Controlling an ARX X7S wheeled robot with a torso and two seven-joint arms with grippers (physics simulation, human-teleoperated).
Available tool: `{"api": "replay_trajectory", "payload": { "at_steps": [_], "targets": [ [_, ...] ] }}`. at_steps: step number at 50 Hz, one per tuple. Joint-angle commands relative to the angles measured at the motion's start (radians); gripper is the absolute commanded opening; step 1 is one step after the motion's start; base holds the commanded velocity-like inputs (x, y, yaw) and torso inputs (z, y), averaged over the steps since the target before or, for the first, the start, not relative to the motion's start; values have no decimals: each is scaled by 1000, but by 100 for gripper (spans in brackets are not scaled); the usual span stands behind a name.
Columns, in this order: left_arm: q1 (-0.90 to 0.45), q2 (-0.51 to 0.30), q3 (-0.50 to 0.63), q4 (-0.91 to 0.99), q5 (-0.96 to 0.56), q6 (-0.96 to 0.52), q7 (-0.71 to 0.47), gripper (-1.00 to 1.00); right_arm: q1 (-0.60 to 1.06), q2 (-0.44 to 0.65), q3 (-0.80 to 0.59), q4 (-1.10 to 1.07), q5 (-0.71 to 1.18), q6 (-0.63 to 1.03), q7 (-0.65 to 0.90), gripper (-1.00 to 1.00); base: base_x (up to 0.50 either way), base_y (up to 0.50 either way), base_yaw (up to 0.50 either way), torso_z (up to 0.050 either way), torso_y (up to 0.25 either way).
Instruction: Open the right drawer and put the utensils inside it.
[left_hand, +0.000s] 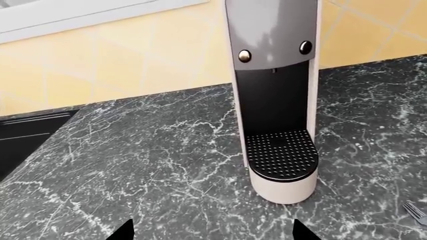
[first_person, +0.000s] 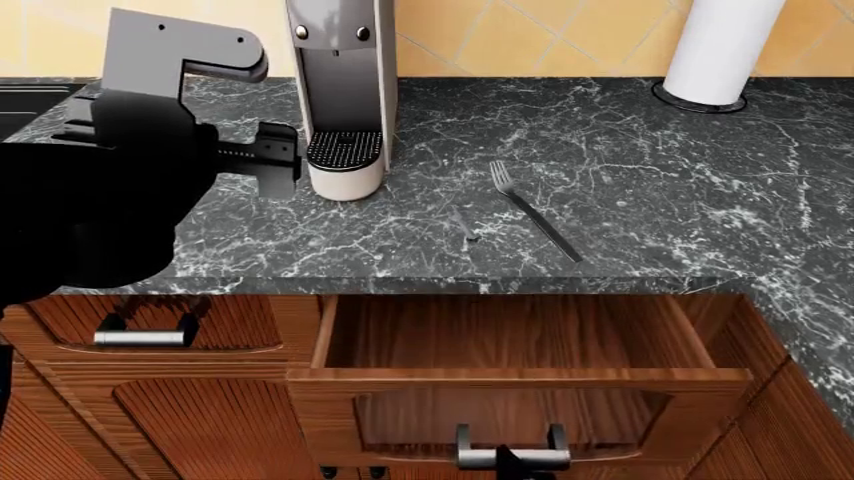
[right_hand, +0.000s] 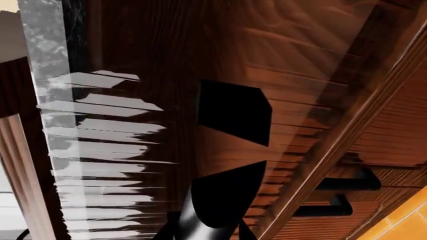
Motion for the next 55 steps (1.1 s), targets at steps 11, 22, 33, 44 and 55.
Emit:
{"api": "replay_trajectory", "payload": {
  "at_steps": [11,22,33,44,55],
  "targets": [
    [-5,-4,2,2,-13,2,-9,100,-109,-45,25,-87,-317,41,39,-100,-1,3,6,1,1],
    [-16,-11,-1,-4,-23,-1,-12,100,-104,-45,18,-97,-362,57,73,100,0,1,1,0,0],
    [-10,-11,6,-5,-18,7,-10,100,-76,-54,-16,-84,-384,139,100,100,0,0,0,0,0],
    [-14,-11,11,-6,-18,9,-13,100,36,-94,-131,-62,-411,362,120,100,0,0,0,0,0],
    [-24,-8,11,-14,-28,7,-19,100,244,-134,-317,-264,-777,514,471,100,0,0,0,0,0]
  ]
}}
